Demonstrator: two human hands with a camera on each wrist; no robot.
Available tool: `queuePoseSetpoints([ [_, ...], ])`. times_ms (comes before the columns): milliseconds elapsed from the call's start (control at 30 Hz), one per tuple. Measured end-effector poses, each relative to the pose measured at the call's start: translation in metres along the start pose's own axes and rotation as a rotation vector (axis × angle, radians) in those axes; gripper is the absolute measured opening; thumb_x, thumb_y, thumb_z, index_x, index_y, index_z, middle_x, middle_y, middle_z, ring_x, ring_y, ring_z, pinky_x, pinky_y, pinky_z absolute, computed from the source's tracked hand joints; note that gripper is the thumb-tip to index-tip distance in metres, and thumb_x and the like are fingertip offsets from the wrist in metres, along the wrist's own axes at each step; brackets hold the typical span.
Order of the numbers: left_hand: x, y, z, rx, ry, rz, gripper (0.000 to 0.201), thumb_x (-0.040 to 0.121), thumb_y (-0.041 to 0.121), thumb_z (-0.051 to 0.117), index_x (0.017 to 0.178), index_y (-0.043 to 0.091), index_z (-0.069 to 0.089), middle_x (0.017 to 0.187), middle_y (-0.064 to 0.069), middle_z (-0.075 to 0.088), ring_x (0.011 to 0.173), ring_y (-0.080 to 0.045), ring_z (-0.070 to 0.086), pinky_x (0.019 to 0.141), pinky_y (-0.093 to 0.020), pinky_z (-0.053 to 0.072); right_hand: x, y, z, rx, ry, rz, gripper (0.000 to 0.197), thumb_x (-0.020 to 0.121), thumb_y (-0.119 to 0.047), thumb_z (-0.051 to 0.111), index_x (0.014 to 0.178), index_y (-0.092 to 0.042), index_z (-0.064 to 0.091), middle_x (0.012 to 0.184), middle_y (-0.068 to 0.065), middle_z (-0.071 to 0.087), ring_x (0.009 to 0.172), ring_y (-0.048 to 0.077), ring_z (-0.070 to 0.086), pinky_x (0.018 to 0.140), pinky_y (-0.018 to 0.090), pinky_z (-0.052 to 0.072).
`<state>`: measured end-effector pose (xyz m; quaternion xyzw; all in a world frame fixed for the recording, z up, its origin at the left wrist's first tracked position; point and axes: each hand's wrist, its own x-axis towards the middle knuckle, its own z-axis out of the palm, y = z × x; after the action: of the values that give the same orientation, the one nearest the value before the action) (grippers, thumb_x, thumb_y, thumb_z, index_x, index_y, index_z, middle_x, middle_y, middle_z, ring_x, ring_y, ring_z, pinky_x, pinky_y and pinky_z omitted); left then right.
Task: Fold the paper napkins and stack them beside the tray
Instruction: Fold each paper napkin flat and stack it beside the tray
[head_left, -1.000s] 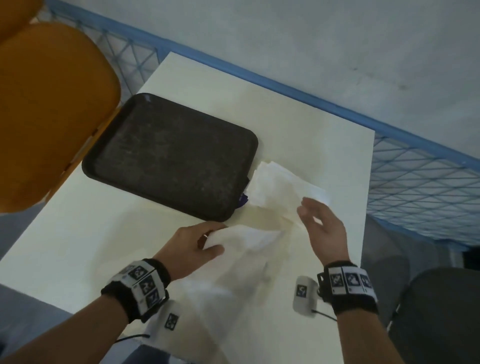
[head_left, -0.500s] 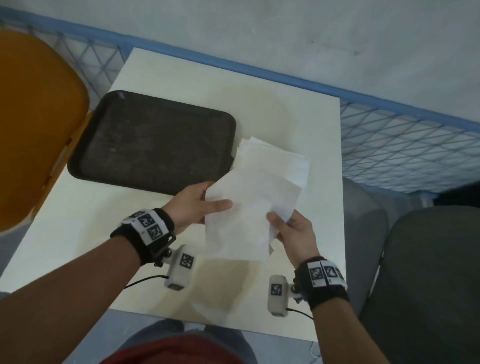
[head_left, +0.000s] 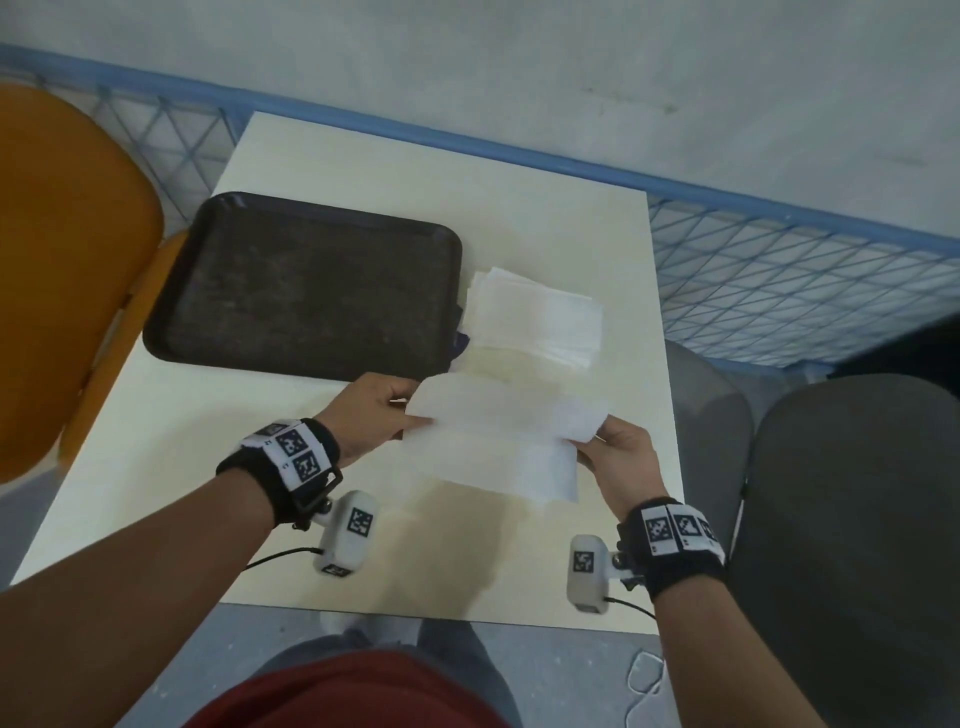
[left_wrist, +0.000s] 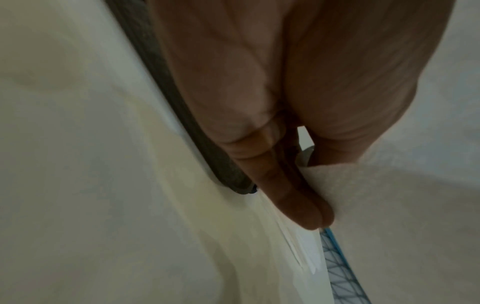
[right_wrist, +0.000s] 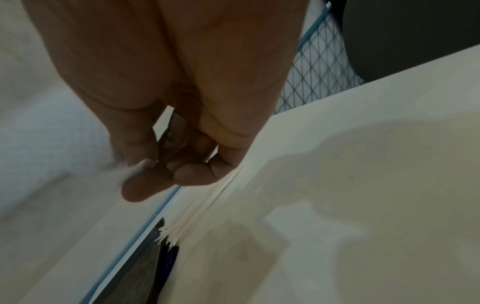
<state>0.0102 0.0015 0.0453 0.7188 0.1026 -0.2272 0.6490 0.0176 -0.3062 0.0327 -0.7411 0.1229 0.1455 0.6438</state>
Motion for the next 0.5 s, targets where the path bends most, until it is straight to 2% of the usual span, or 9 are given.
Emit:
queuePoseSetpoints([
  [100, -0.001, -0.005, -0.003, 0.163, -0.038, 0.058, 0.023, 0.088, 0.013, 0.073, 0.108, 0.023, 0.077, 0.100, 0.005, 0.078, 0.094, -0.017, 0.073, 0.085, -0.035, 0.059, -0.005, 0.001, 0.002, 0.039, 0.021, 0.021, 0.041, 0.084, 0.018, 0.047, 0.083, -0.009, 0.079, 0.106, 0.006, 0.077, 0.105, 0.025, 0.069, 0.083, 0.033, 0.054],
  [167, 0.000, -0.014, -0.005, 0.278, -0.039, 0.067, 0.026, 0.088, 0.010, 0.069, 0.110, 0.022, 0.076, 0.102, 0.004, 0.077, 0.091, -0.015, 0.073, 0.086, -0.035, 0.058, -0.006, 0.006, 0.003, 0.112, 0.025, 0.071, 0.034, 0.088, 0.011, 0.048, 0.085, -0.003, 0.078, 0.108, 0.012, 0.076, 0.097, 0.029, 0.067, 0.082, 0.036, 0.050],
  [233, 0.000, -0.022, -0.005, 0.384, 0.001, 0.050, 0.032, 0.088, 0.001, 0.060, 0.109, 0.020, 0.075, 0.107, 0.002, 0.074, 0.089, -0.013, 0.070, 0.089, -0.033, 0.057, -0.007, 0.011, 0.005, 0.189, 0.032, 0.136, 0.023, 0.090, 0.002, 0.055, 0.091, 0.001, 0.078, 0.105, 0.015, 0.076, 0.086, 0.028, 0.066, 0.078, 0.033, 0.049],
  [300, -0.002, -0.030, -0.004, 0.423, -0.013, 0.054, 0.047, 0.084, -0.006, 0.051, 0.102, 0.028, 0.077, 0.109, 0.007, 0.073, 0.094, -0.017, 0.068, 0.090, -0.037, 0.056, -0.009, 0.019, 0.006, 0.119, 0.055, 0.149, 0.014, 0.090, -0.008, 0.067, 0.092, -0.007, 0.081, 0.101, 0.006, 0.078, 0.083, 0.020, 0.069, 0.074, 0.024, 0.052],
  [400, 0.000, -0.046, -0.001, 0.485, -0.071, 0.025, 0.057, 0.081, -0.004, 0.047, 0.092, 0.044, 0.076, 0.108, 0.005, 0.072, 0.094, -0.020, 0.068, 0.087, -0.041, 0.058, -0.011, 0.033, 0.007, -0.171, 0.088, 0.106, 0.011, 0.084, -0.018, 0.081, 0.093, -0.024, 0.082, 0.091, -0.011, 0.079, 0.085, -0.001, 0.070, 0.083, 0.021, 0.053],
  [467, 0.002, -0.055, 0.003, 0.534, -0.094, -0.017, 0.055, 0.085, -0.003, 0.047, 0.094, 0.045, 0.073, 0.114, 0.001, 0.069, 0.097, -0.017, 0.066, 0.092, -0.036, 0.055, -0.009, 0.039, 0.008, -0.230, 0.109, 0.100, 0.013, 0.084, -0.016, 0.081, 0.090, -0.028, 0.080, 0.086, -0.012, 0.078, 0.080, -0.001, 0.069, 0.080, 0.018, 0.050],
  [500, 0.002, -0.057, 0.006, 0.598, -0.099, -0.020, 0.053, 0.087, -0.002, 0.046, 0.101, 0.044, 0.070, 0.119, 0.001, 0.065, 0.103, -0.017, 0.063, 0.096, -0.032, 0.051, -0.007, 0.041, 0.009, -0.274, 0.111, 0.100, 0.015, 0.085, -0.016, 0.079, 0.089, -0.030, 0.079, 0.087, -0.011, 0.077, 0.080, 0.000, 0.069, 0.079, 0.018, 0.050],
])
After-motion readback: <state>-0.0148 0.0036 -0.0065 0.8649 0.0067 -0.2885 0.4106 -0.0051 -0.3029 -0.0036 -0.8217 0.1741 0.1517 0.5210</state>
